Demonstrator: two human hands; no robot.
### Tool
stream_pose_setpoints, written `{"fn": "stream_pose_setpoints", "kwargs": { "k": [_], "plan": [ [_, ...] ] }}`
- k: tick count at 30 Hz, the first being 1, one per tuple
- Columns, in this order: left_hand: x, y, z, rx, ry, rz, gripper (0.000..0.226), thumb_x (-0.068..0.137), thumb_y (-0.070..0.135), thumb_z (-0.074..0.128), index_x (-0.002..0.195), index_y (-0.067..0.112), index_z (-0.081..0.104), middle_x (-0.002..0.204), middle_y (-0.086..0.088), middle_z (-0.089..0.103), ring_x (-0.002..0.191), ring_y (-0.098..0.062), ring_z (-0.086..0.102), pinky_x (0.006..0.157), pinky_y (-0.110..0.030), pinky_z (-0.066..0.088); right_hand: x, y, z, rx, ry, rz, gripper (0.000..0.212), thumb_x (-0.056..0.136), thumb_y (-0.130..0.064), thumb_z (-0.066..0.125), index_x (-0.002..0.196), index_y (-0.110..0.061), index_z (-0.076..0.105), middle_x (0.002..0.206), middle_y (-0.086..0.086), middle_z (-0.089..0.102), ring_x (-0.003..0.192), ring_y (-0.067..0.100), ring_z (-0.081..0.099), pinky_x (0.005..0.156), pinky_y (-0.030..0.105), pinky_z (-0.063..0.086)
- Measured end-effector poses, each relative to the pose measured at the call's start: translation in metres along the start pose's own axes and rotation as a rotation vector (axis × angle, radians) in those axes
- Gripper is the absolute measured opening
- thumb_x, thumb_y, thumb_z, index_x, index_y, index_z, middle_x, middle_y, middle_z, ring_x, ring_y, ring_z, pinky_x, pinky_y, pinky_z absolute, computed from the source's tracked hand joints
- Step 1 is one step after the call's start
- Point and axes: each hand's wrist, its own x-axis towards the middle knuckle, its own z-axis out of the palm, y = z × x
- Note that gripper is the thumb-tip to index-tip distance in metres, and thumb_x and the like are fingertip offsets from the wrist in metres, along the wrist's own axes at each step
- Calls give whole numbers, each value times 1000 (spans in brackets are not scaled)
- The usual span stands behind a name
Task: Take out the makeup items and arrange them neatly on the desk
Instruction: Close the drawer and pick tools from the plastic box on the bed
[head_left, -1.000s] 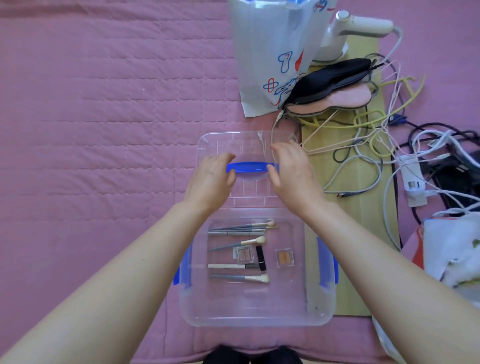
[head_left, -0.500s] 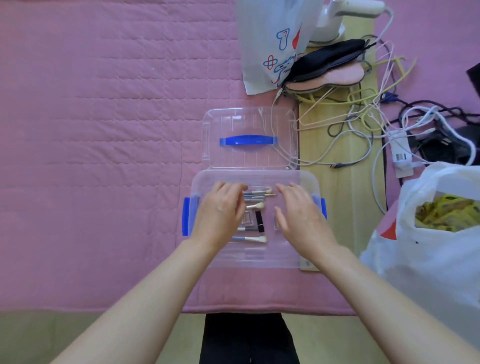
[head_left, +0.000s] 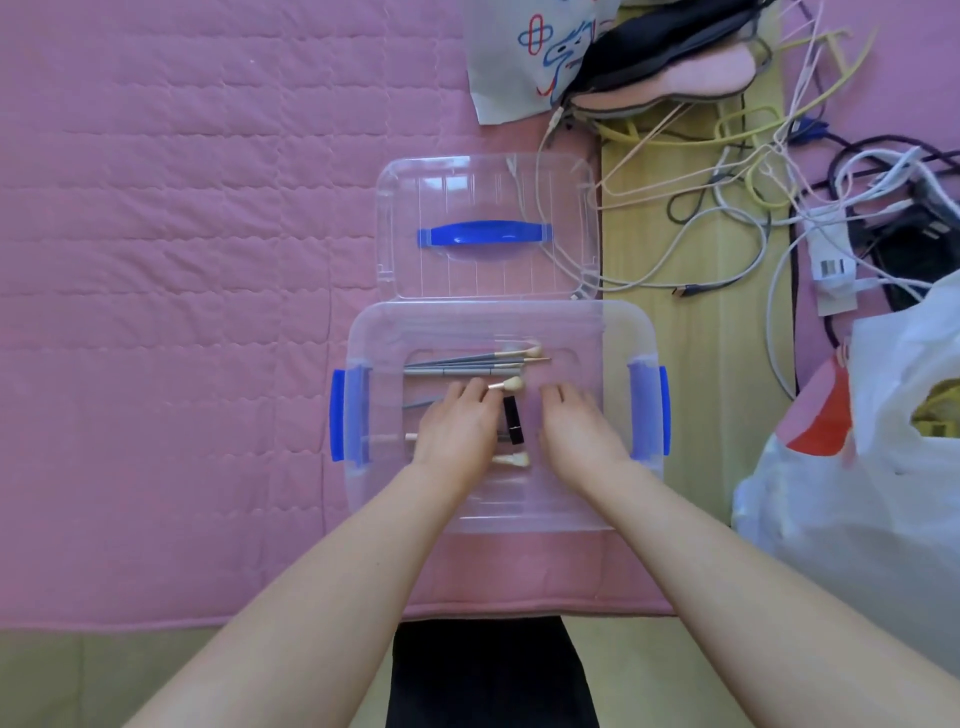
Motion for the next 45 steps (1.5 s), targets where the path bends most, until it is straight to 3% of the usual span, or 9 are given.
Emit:
{"fn": "stream_pose_setpoints", "kwargs": {
  "k": [14, 19, 25, 29, 32, 34, 37, 41, 45],
  "plan": [
    [10, -13, 13, 40, -82, -79, 31, 83, 10, 63, 111, 14, 50, 114, -5, 50, 110, -27, 44, 69, -32, 29, 13, 2, 13, 34, -11, 40, 44, 81, 13, 45, 121, -4, 40, 122, 18, 38, 111, 37, 41, 87, 43, 43],
    [4, -25, 9, -194, -94, -151, 19, 83, -1, 54, 94, 13, 47, 101, -11, 55, 92, -32, 54, 66, -34, 37, 16, 9, 12, 195, -126, 83, 31, 87, 2, 45, 117, -6, 52, 121, 19, 44, 107, 35, 51, 90, 36, 46],
    [2, -32, -6, -469, -10, -233, 10, 85, 5, 56, 87, 12, 50, 93, -9, 53, 82, -26, 49, 66, -31, 38, 19, 2, 4, 479, -46, 215, 34, 82, -1, 49, 115, -7, 55, 121, 20, 52, 108, 33, 52, 81, 28, 39],
    [9, -35, -14, -509, -41, -230, 17, 83, 2, 50, 98, 7, 57, 108, -11, 52, 93, -27, 53, 81, -34, 46, 22, -6, -3, 600, -42, 244, 12, 81, -4, 46, 82, -8, 58, 101, 23, 62, 101, 35, 54, 77, 31, 39],
    [18, -38, -18, -514, -7, -294, 6, 84, 11, 49, 85, 11, 55, 104, -10, 53, 86, -28, 53, 71, -33, 43, 25, -11, 2, 624, -3, 282, 25, 85, -21, 50, 62, -17, 41, 86, 20, 53, 80, 30, 48, 67, 28, 29],
    [22, -37, -19, -438, -20, -358, 12, 84, 25, 48, 75, 17, 49, 94, -9, 57, 80, -30, 53, 63, -32, 41, 26, -15, 8, 613, 6, 310, 29, 87, -39, 52, 72, -15, 48, 93, 19, 56, 84, 29, 53, 69, 28, 32],
    [26, -30, -15, -154, -38, -303, 19, 88, 36, 46, 85, 18, 51, 90, -7, 61, 83, -32, 57, 63, -33, 43, 29, -22, 17, 531, -19, 315, 48, 84, -55, 53, 102, -11, 60, 109, 14, 59, 101, 31, 58, 81, 35, 45],
    [33, -26, -11, 23, 51, -184, 7, 90, 18, 47, 96, 16, 46, 99, -6, 58, 88, -34, 58, 58, -35, 33, 32, -34, 23, 435, -43, 290, 48, 78, -65, 55, 95, -20, 59, 111, 9, 61, 100, 31, 61, 78, 36, 48],
    [35, -31, -8, 156, -6, -153, 29, 81, 7, 56, 107, 16, 47, 103, -4, 54, 84, -34, 60, 55, -34, 31, 39, -45, 25, 386, -3, 289, 66, 76, -66, 60, 117, -15, 53, 118, 7, 56, 106, 29, 60, 74, 34, 44]
  ]
}}
